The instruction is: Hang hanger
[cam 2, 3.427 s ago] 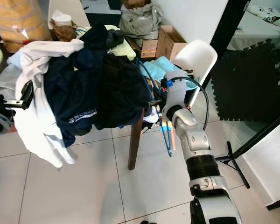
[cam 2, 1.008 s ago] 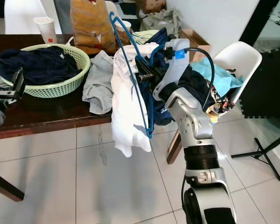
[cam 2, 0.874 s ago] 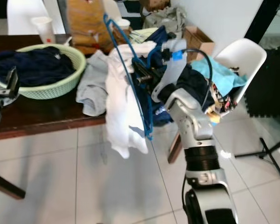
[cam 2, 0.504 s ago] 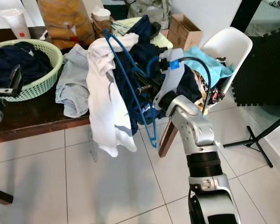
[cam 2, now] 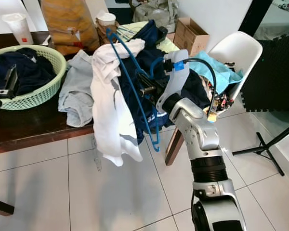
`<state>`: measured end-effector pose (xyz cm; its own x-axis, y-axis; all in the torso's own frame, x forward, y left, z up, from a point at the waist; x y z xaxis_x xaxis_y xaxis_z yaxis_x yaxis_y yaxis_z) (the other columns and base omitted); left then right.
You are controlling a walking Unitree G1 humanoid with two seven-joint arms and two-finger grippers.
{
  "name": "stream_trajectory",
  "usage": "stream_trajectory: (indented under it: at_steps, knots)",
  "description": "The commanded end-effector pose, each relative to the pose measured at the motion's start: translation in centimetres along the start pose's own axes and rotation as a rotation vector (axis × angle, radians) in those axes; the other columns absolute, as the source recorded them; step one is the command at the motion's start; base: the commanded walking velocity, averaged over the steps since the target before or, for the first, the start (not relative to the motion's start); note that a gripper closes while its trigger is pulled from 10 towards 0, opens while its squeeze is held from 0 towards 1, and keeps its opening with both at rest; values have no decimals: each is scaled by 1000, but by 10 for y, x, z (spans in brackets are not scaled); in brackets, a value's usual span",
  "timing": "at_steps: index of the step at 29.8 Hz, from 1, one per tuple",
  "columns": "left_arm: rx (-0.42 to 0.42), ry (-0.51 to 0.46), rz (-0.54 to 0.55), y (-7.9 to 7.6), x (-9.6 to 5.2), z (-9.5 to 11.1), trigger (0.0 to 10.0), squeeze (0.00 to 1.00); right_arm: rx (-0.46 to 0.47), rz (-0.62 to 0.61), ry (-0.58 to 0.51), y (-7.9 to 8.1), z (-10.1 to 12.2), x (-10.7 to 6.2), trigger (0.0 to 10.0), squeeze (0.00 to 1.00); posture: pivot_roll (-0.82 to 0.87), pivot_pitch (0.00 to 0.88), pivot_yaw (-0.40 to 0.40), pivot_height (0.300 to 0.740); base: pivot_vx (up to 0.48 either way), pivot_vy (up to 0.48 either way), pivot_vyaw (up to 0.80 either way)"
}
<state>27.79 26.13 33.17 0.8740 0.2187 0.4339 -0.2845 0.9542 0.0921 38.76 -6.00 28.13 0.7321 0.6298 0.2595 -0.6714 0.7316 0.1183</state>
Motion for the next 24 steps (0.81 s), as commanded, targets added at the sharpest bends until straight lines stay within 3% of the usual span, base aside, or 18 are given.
stream_trajectory:
  at_steps: [1, 7, 14, 24]
  knots:
    - [16, 3, -14, -2, 0, 0, 10000, 0, -4, 13, -36, 3, 8, -2, 10000, 0, 76, 160, -84, 740, 341, 0, 0]
    - [30, 1, -7, -1, 0, 0, 10000, 0, 12, 45, -64, 8, 13, -4, 10000, 0, 76, 158, -82, 740, 348, 0, 0]
    - [52, 6, 21, 4, -1, -1, 10000, 0, -10, 138, -84, 23, 17, -7, 10000, 0, 77, 154, -83, 740, 368, 0, 800]
    - [56, 16, 38, 7, -1, -3, 10000, 0, -17, 147, -85, 26, 18, -6, 10000, 0, 72, 153, -87, 740, 369, 0, 798]
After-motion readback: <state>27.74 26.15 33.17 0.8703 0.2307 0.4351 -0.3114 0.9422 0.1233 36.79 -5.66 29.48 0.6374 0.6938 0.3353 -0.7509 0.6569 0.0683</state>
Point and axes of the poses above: a point about 5 cm out from each wrist's last joint towards the gripper, its own x axis pointing out of the wrist towards the gripper, its own z axis along the axis of the wrist's last joint, y = z × x, the point moved 5 cm from there along x, pointing out of the wrist towards the gripper, and after that the axes turned 1 degree about -x, right-handed, at the moved point
